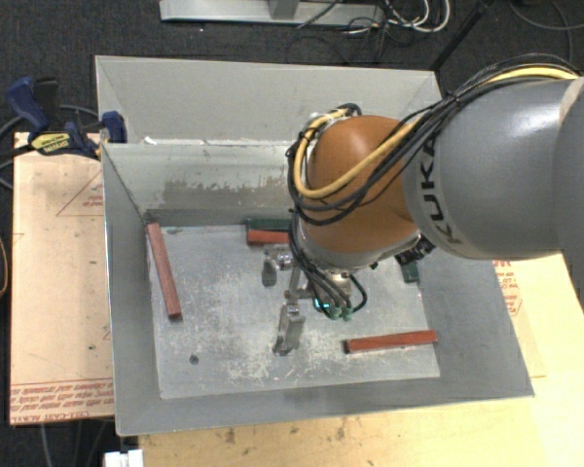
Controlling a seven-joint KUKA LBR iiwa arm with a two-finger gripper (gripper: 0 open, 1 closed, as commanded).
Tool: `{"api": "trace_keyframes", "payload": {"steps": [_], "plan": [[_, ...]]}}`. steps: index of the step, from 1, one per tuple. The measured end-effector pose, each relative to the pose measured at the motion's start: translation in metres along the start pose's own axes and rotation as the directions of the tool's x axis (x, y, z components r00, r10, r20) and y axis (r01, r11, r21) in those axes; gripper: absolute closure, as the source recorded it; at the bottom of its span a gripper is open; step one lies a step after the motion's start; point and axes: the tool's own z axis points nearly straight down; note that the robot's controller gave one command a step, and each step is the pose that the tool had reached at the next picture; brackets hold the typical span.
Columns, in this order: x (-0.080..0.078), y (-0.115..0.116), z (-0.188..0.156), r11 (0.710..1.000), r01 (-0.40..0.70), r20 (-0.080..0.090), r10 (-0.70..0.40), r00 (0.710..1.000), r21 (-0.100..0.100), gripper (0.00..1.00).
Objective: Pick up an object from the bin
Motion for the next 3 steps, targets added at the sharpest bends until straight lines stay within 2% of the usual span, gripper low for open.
{"api": "trace_keyframes", "payload": {"steps": [1,2,3], "plan": [[-0.0132,-0.0824,-0.0076,1.0,0.031,0.009,-0.031,0.999,0.003,0.0],[-0.0125,-0.0767,-0.0075,0.999,0.038,0.008,-0.038,0.999,0.0,1.0],[-0.0125,-0.0767,-0.0075,0.999,0.038,0.008,-0.038,0.999,-0.001,0.0]]}}
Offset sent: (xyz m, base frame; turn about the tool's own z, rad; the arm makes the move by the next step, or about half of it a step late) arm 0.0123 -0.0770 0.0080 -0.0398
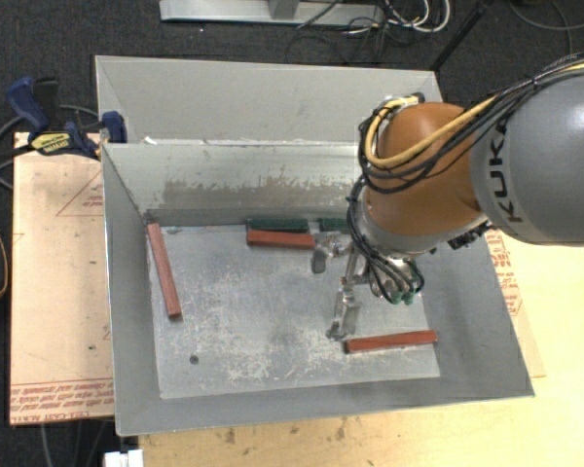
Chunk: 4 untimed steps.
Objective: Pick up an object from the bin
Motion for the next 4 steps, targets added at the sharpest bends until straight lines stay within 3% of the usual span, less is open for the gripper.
{"api": "trace_keyframes", "payload": {"steps": [1,2,3,4], "plan": [[0.028,-0.073,0.071,0.987,0.163,-0.006,-0.163,0.987,0.001,0.0],[0.044,-0.045,0.105,0.939,0.345,0.012,-0.345,0.939,0.005,0.0],[0.046,-0.126,0.111,0.967,0.254,0.015,-0.254,0.967,0.007,0.0],[0.049,-0.122,0.113,0.965,0.262,0.0,-0.262,0.965,0.0,1.0]]}}
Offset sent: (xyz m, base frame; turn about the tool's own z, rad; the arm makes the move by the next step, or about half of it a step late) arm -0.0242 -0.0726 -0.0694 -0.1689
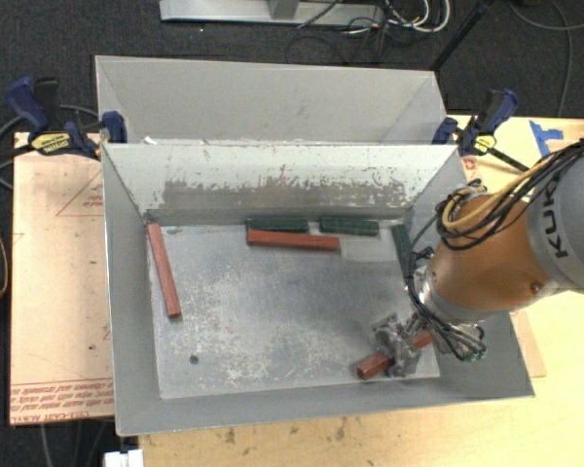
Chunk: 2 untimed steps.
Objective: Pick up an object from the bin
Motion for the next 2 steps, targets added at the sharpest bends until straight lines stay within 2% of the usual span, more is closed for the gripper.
{"api": "trace_keyframes", "payload": {"steps": [1,2], "plan": [[-0.034,0.013,-0.127,1.0,-0.012,0.01,0.012,1.0,0.004,1.0],[-0.051,0.02,-0.17,1.0,0.01,0.007,-0.01,1.0,0.002,1.0]]}}
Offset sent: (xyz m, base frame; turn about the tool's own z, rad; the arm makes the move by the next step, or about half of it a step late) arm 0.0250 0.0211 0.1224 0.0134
